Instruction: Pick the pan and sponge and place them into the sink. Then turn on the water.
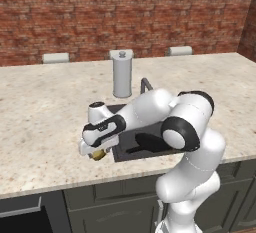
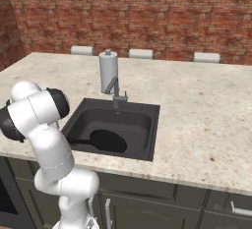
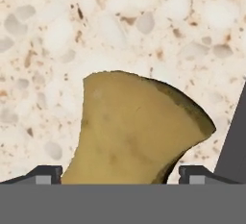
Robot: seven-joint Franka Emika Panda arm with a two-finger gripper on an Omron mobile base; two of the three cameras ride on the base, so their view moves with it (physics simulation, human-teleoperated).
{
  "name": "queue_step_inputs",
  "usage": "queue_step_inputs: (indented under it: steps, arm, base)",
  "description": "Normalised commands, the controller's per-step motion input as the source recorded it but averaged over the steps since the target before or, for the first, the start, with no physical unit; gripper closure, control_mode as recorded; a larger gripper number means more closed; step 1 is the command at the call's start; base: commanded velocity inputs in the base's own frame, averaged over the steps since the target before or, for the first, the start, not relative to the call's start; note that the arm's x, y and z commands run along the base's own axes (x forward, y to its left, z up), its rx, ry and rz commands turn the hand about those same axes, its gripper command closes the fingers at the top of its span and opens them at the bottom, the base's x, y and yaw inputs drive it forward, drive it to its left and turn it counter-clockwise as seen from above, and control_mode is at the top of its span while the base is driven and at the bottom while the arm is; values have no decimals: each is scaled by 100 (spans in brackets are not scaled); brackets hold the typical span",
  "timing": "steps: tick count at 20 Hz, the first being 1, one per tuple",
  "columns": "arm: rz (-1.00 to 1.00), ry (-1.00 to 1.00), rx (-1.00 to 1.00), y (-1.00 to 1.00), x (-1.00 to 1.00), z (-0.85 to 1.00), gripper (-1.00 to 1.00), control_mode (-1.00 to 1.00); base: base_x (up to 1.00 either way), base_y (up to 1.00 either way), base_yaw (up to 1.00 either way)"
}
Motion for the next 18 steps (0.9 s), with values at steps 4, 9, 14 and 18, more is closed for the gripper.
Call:
queue_step_inputs:
  steps: [4,9,14,18]
  arm:
    - [-3,0,6,-39,-1,28,100,-100]
    - [-1,0,9,-78,-12,58,100,-100]
    - [0,0,4,-100,-15,34,100,-100]
    - [0,0,0,-100,0,0,100,-100]
  base:
    - [0,0,0]
    - [0,0,0]
    - [0,0,0]
    - [0,0,0]
